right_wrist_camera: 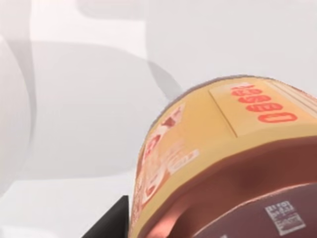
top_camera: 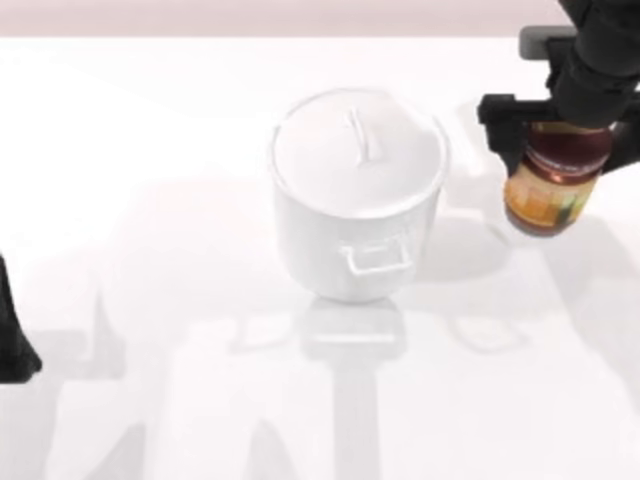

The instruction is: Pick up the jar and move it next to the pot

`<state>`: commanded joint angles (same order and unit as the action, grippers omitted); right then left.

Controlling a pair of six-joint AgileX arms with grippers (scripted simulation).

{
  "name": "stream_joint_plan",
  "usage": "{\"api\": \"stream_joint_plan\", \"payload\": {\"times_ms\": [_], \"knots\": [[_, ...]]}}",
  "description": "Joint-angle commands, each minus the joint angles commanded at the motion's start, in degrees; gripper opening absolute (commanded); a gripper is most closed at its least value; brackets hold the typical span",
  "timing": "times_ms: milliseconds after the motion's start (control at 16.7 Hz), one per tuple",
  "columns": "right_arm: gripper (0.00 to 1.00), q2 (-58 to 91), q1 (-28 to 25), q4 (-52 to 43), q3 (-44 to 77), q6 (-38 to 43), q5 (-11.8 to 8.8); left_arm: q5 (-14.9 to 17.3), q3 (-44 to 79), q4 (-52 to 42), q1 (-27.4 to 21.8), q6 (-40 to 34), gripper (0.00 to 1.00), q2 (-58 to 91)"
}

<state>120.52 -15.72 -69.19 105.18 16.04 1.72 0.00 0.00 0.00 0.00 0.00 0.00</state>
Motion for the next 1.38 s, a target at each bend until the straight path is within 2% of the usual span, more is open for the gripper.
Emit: {"api": "stream_joint_plan", "payload": {"times_ms": [360, 720, 1020, 1380], "knots": [[0.0, 0.0, -0.7, 0.5, -0.3, 0.9, 0.0, 0.0, 0.0, 0.0, 0.0, 0.0, 1.0, 0.0], [0.0, 2.1, -0.8, 9.7, -7.4, 1.0, 0.1, 0.0, 0.0, 0.0, 0.0, 0.0, 1.0, 0.0], [0.0, 2.5, -0.9, 10.7, -8.2, 1.0, 0.2, 0.0, 0.0, 0.0, 0.0, 0.0, 1.0, 0.0], [0.45, 2.5, -0.9, 10.7, -8.2, 1.0, 0.2, 0.0, 0.0, 0.0, 0.0, 0.0, 1.0, 0.0]]}}
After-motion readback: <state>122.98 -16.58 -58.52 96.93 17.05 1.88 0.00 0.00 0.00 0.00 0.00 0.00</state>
